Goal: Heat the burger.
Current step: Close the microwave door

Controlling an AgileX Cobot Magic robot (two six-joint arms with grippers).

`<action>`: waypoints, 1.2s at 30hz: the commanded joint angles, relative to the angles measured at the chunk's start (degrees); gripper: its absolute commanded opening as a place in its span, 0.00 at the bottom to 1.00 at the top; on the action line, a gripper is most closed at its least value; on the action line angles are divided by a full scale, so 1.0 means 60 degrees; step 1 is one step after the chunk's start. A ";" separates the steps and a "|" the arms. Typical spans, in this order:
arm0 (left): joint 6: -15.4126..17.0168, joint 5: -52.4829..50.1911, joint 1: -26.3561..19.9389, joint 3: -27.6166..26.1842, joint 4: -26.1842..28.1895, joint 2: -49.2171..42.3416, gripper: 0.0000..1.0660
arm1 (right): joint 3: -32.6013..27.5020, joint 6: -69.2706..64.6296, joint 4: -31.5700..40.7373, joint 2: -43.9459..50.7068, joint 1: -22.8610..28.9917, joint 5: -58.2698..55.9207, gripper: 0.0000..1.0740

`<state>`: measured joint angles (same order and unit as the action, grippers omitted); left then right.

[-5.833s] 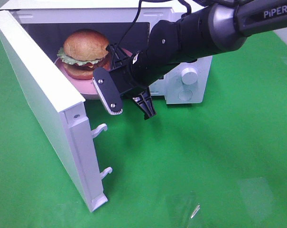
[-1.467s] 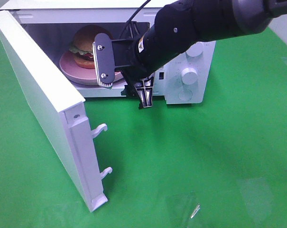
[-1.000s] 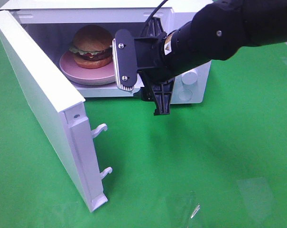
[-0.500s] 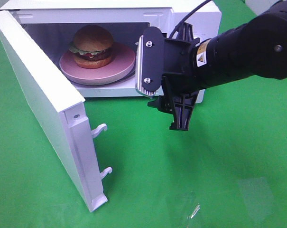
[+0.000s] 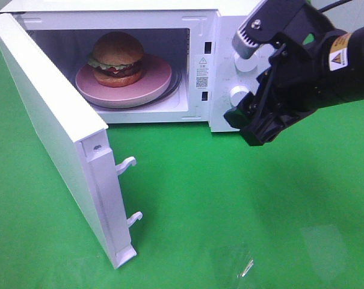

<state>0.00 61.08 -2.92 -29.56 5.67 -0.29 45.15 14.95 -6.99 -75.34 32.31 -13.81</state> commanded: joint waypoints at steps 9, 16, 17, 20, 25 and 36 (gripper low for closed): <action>0.0000 0.0000 -0.0010 0.0000 -0.0010 -0.0153 0.92 | 0.0000 -0.2998 0.0048 0.0974 -0.1117 -0.2702 0.72; 0.0000 0.0000 -0.0010 0.0000 -0.0010 -0.0153 0.92 | 0.0000 -0.3400 -0.0038 0.1442 -0.1155 -0.4841 0.71; 0.0000 0.0000 -0.0010 0.0000 -0.0010 -0.0153 0.92 | 0.0000 -0.3476 -0.0038 0.1537 -0.1146 -0.5338 0.71; 0.0000 0.0000 -0.0010 0.0000 -0.0010 -0.0153 0.92 | 0.0000 -0.3476 -0.0038 0.1576 -0.1146 -0.5491 0.71; 0.0000 0.0000 -0.0010 0.0000 -0.0010 -0.0153 0.92 | 0.0000 -0.3476 -0.0029 0.2158 -0.1146 -0.6283 0.71; 0.0000 0.0000 -0.0010 0.0000 -0.0010 -0.0153 0.92 | -0.0229 -0.3466 -0.0048 0.4345 -0.1146 -0.6818 0.71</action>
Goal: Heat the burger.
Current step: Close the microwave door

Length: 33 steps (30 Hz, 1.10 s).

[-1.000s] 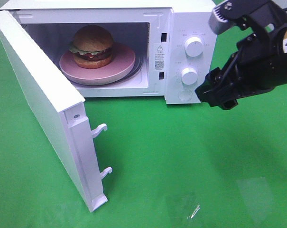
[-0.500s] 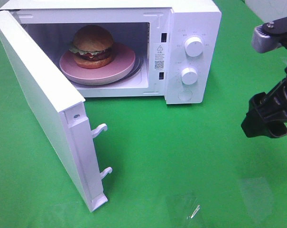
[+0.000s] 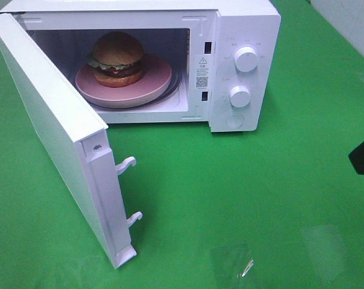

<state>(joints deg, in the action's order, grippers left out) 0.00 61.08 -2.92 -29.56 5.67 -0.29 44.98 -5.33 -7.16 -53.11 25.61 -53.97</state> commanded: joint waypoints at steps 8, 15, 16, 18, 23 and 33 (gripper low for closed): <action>0.0000 0.0000 -0.0010 0.0000 -0.0010 -0.0153 0.92 | -0.1337 -0.0086 -0.0115 0.2979 -0.0038 0.0048 0.71; 0.0000 0.0000 -0.0010 0.0000 -0.0010 -0.0153 0.92 | -0.1795 -0.0449 -0.0105 0.4660 -0.0181 0.0067 0.72; 0.0000 0.0000 -0.0010 0.0000 -0.0010 -0.0153 0.92 | -0.1900 -0.0449 -0.0105 0.5061 -0.0535 0.0057 0.72; 0.0000 0.0000 -0.0010 0.0000 -0.0010 -0.0153 0.92 | -0.1996 -0.0258 -0.0105 0.5443 -0.0964 0.0029 0.72; 0.0000 0.0000 -0.0010 0.0000 -0.0010 -0.0153 0.92 | -0.2225 -0.0105 -0.0086 0.6579 -0.1833 -0.0076 0.71; 0.0000 0.0000 -0.0010 0.0000 -0.0010 -0.0153 0.92 | -0.2683 -0.0076 0.0325 0.8069 -0.2884 -0.0115 0.71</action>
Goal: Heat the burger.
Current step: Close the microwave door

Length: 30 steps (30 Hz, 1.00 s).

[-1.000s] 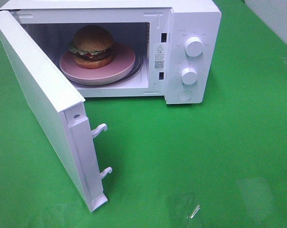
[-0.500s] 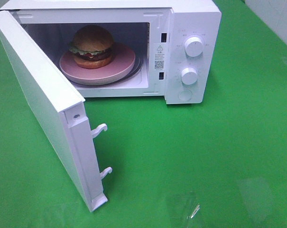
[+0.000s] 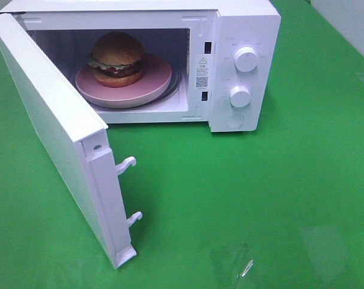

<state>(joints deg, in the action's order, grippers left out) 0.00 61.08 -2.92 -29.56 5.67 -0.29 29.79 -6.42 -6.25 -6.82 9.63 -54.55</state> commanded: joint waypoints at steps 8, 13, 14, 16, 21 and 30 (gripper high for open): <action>0.0000 0.0000 -0.0010 0.0000 -0.0010 -0.0153 0.92 | -0.0258 0.0105 0.0220 0.0974 -0.0487 -0.0105 0.71; 0.0000 0.0000 -0.0010 0.0000 -0.0010 -0.0153 0.92 | -0.0258 0.0105 0.0105 0.1442 -0.0668 -0.0105 0.71; 0.0000 0.0000 -0.0010 0.0000 -0.0010 -0.0153 0.92 | -0.0258 0.0115 0.0105 0.1432 -0.0707 -0.0105 0.71; 0.0000 0.0000 -0.0010 0.0000 -0.0010 -0.0153 0.92 | -0.0258 0.0124 0.0105 0.1432 -0.0707 -0.0105 0.71; 0.0000 0.0000 -0.0010 0.0000 -0.0010 -0.0153 0.92 | -0.0258 0.0124 0.0105 0.1432 -0.0707 -0.0105 0.71; 0.0000 0.0000 -0.0010 0.0000 -0.0010 -0.0153 0.92 | -0.0258 0.0115 0.0105 0.1432 -0.0707 -0.0105 0.71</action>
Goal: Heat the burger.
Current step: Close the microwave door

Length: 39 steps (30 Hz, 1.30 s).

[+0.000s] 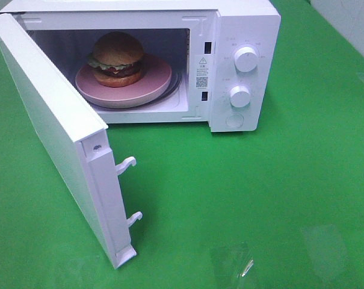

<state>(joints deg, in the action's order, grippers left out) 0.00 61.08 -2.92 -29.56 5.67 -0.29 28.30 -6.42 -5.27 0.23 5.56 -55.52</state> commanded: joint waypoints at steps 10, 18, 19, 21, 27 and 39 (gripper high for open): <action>0.0000 0.0000 -0.0010 0.0000 -0.0010 -0.0153 0.92 | -0.0010 0.0115 -0.0057 0.0258 -0.0029 0.0057 0.71; 0.0000 0.0000 -0.0010 0.0000 -0.0010 -0.0153 0.92 | -0.0010 0.0115 -0.0057 0.0258 -0.0029 0.0057 0.71; 0.0000 0.0000 -0.0010 0.0000 -0.0010 -0.0153 0.92 | -0.0010 0.0115 -0.0057 0.0258 -0.0029 0.0057 0.71; 0.0000 0.0000 -0.0010 0.0000 -0.0010 -0.0153 0.92 | -0.0010 0.0115 -0.0057 0.0258 -0.0029 0.0057 0.71; 0.0000 0.0000 -0.0010 0.0000 -0.0010 -0.0153 0.92 | -0.0010 0.0115 -0.0057 0.0258 -0.0029 0.0057 0.71; 0.0000 0.0000 -0.0010 0.0000 -0.0010 -0.0153 0.92 | -0.0010 0.0115 -0.0057 0.0258 -0.0029 0.0057 0.71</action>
<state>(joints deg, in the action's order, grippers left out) 0.00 61.08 -2.92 -29.56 5.67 -0.29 28.30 -6.42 -5.27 0.23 5.56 -55.52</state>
